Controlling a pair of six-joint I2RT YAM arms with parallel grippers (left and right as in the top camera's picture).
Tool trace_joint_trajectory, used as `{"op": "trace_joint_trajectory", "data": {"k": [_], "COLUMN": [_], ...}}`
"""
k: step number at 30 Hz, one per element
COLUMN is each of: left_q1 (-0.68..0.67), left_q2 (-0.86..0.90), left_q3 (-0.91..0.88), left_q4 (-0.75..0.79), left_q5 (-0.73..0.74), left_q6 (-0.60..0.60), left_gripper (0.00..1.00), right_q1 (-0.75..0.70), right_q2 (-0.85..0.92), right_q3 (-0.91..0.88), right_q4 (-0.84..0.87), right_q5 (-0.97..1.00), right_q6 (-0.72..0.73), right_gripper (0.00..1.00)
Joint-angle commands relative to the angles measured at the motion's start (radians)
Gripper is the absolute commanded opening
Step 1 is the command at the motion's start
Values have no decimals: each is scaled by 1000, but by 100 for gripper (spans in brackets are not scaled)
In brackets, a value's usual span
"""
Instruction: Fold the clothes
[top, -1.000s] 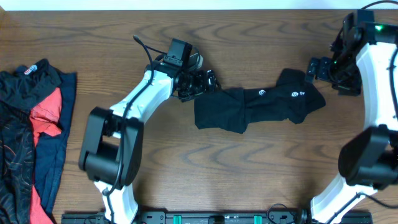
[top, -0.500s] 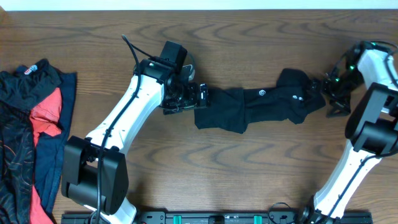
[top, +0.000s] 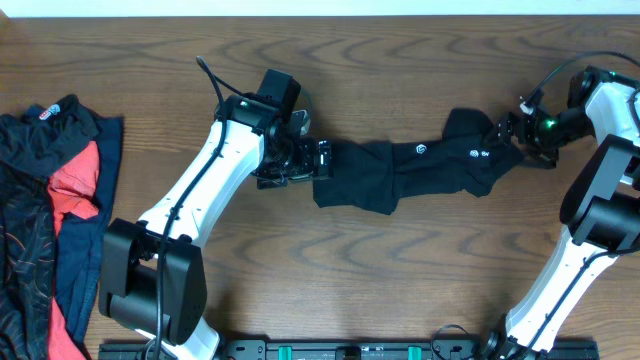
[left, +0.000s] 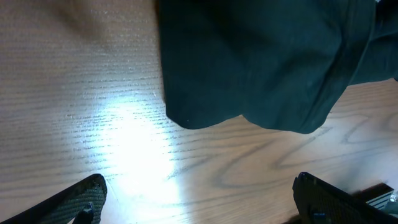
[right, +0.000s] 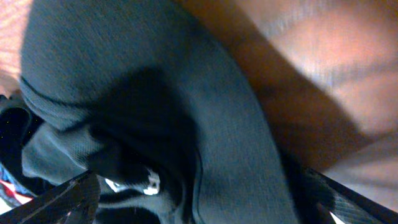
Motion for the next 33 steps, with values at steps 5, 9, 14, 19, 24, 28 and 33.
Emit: {"op": "trace_joint_trajectory", "data": {"k": [5,9,14,19,24,28,33], "left_q1": [3,3,3,3,3,3,3], "left_q2": [4,4,4,3,3,4,3], "left_q3": [9,9,9,9,9,9,9], "left_q4": [-19,-32,-43,-50,-54,-54,-54], "left_q5": [-11,-11,-12,-11,-12,-11,-11], "left_q6": [18,17,25,25,29,32,32], "left_gripper": [97,97,97,97,97,97,97], "right_q1": [-4,1,9,16,16,14,3], "right_q2": [-10,-2,36,55,55,55,55], "right_q3": [2,-27,-111,-229,-274,-271,-257], "right_q4": [17,29,70,172,211,212,212], "right_q5": [3,1,-27,-151,-179,-177,-158], "right_q6": [-46,-57,-57,-98,-98,-74,-32], "right_gripper": [96,95,92,68,15,1,1]}}
